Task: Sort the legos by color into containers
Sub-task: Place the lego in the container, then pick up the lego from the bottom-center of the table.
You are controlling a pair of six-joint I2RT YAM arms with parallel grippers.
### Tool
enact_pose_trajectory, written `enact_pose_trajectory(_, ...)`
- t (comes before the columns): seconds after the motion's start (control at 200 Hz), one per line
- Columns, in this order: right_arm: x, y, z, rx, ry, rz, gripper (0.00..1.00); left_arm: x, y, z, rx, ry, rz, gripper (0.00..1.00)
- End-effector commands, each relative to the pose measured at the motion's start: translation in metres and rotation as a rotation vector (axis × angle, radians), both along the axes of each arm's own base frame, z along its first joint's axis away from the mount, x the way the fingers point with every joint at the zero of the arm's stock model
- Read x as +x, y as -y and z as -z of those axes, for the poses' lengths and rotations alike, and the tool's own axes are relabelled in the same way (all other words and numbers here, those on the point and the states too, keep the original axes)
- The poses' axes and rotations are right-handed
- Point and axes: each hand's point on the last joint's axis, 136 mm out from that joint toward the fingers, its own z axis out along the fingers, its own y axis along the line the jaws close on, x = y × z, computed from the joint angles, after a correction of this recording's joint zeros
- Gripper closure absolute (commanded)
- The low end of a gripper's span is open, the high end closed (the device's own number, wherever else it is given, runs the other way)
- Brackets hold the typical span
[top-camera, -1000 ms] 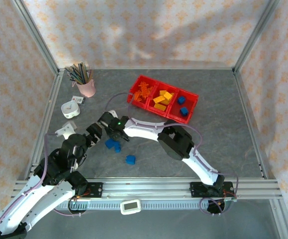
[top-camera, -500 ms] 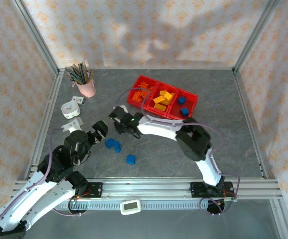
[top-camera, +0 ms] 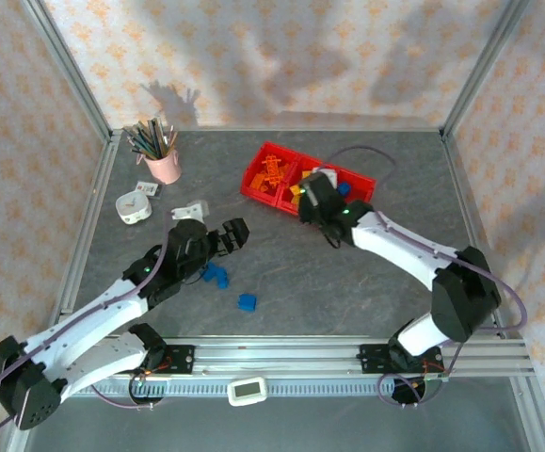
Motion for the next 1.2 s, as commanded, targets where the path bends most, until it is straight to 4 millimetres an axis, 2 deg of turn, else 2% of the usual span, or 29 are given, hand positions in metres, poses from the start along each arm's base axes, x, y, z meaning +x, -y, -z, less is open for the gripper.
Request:
enact_pose_trajectory(0.0, 0.011, 0.044, 0.005, -0.029, -0.005, 0.114, 0.74, 0.017, 0.026, -0.035, -0.08, 0.107, 0.078, 0.01)
enact_pose_trajectory(0.075, 0.024, 0.068, 0.013, -0.037, -0.021, 0.168, 0.74, 0.022, 0.033, -0.032, -0.088, 0.105, 0.091, 0.01)
enact_pose_trajectory(0.155, 0.038, 0.085, 0.023, -0.043, -0.034, 0.206, 0.74, 0.026, 0.037, -0.031, -0.093, 0.103, 0.097, 0.01)
enact_pose_trajectory(0.325, 0.071, 0.102, 0.041, -0.073, -0.06, 0.25, 0.73, 0.028, 0.035, -0.029, -0.08, 0.093, 0.087, 0.01)
enact_pose_trajectory(0.41, 0.085, 0.11, 0.049, -0.086, -0.077, 0.266, 0.66, 0.026, 0.031, -0.027, -0.073, 0.094, 0.072, 0.01)
enact_pose_trajectory(0.521, 0.092, 0.109, 0.046, -0.083, -0.071, 0.251, 0.54, 0.023, 0.026, -0.027, -0.064, 0.095, 0.061, 0.01)
enact_pose_trajectory(0.661, 0.087, 0.099, 0.035, -0.048, -0.061, 0.207, 0.43, 0.022, 0.019, -0.03, -0.056, 0.106, 0.039, 0.01)
enact_pose_trajectory(0.741, 0.078, 0.09, 0.027, -0.041, -0.051, 0.171, 0.41, 0.021, 0.015, -0.031, -0.055, 0.112, 0.026, 0.01)
enact_pose_trajectory(0.901, 0.045, 0.048, 0.013, -0.038, -0.028, 0.036, 0.37, 0.016, 0.001, -0.026, -0.043, 0.089, -0.024, 0.01)
enact_pose_trajectory(1.191, -0.024, -0.041, 0.026, 0.009, -0.094, -0.225, 0.3, -0.01, -0.043, -0.018, -0.028, 0.06, -0.144, 0.01)
